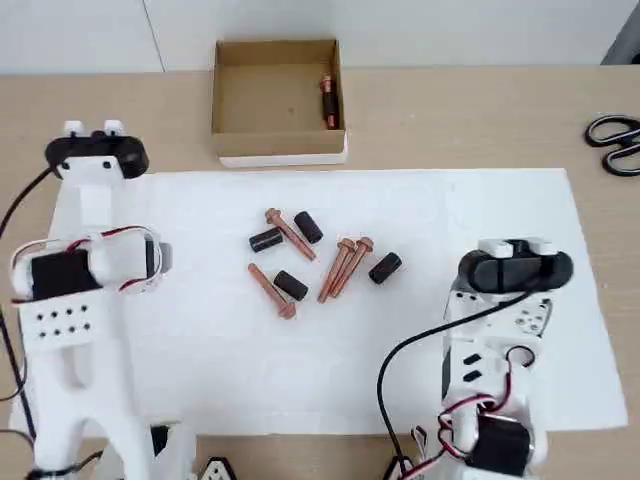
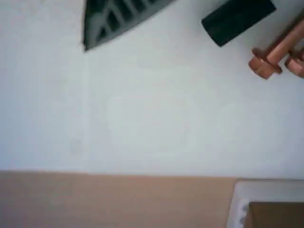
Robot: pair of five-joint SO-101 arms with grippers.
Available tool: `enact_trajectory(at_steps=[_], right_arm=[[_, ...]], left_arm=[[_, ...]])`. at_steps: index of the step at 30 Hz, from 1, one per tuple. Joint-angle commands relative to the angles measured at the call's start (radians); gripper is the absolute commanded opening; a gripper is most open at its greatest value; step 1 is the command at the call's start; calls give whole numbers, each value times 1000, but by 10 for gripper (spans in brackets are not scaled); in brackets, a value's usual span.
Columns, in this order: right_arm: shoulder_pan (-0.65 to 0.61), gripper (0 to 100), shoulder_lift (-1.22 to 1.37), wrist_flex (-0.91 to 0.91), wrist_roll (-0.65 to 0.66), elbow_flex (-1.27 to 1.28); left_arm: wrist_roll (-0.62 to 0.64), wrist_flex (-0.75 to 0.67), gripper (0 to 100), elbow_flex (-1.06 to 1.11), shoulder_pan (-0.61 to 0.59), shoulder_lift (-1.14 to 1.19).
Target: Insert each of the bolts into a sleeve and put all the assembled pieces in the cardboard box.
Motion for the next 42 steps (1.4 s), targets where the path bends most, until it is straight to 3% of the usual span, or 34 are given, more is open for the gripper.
enact_trajectory(at_steps=[1,9,16,22,27,32,42], right_arm=[[8,277,56,-47,44,-87],[10,279,544,-88,106,-370],[-25,278,1165,153,103,-852],[-81,279,1612,507,-158,-1286],[-214,279,1764,702,-224,-1481],[-325,281,1825,699,-265,-1496],[-377,278,1897,622,-269,-1494]], left_arm=[[55,-34,187,-13,-5,14],[68,-55,186,-13,92,18],[68,-55,186,-13,137,20],[68,-51,186,-7,138,20],[68,-49,186,-5,138,20],[68,-52,186,-5,140,20],[68,-55,186,5,140,20]])
